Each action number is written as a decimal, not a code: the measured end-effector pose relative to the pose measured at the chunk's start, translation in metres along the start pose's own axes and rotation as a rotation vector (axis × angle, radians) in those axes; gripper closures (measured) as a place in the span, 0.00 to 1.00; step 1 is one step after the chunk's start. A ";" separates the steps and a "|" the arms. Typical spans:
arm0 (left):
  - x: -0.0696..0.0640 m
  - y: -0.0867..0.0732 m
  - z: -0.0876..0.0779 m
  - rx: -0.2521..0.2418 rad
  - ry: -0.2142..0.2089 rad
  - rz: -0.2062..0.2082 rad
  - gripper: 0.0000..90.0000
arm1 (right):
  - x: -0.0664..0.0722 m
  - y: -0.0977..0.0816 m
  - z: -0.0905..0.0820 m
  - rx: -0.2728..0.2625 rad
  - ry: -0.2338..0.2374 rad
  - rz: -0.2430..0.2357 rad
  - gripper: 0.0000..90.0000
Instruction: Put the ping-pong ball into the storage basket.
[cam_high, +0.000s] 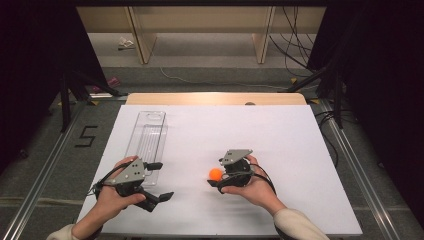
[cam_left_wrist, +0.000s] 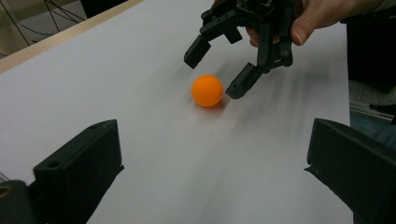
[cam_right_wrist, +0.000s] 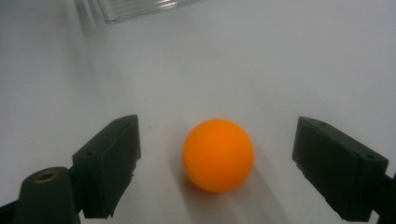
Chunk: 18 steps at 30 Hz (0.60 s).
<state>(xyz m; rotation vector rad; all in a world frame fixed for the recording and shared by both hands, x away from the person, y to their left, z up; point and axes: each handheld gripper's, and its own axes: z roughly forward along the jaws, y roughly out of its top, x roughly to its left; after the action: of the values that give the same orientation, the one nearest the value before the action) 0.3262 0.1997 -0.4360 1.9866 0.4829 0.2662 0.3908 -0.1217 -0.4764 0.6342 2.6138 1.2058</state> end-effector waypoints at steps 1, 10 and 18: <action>0.000 0.000 0.000 0.000 0.001 0.001 0.03 | 0.000 0.000 0.000 0.000 0.000 0.000 0.18; 0.000 0.000 0.000 0.001 -0.001 0.002 0.03 | -0.003 -0.001 0.010 0.025 0.008 0.007 0.21; 0.000 0.000 0.000 0.001 -0.002 0.003 0.03 | -0.005 -0.003 0.015 0.036 0.019 0.019 0.26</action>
<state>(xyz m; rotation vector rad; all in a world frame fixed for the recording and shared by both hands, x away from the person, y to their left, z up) 0.3260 0.1994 -0.4359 1.9889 0.4788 0.2661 0.3996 -0.1153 -0.4881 0.6582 2.6571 1.1781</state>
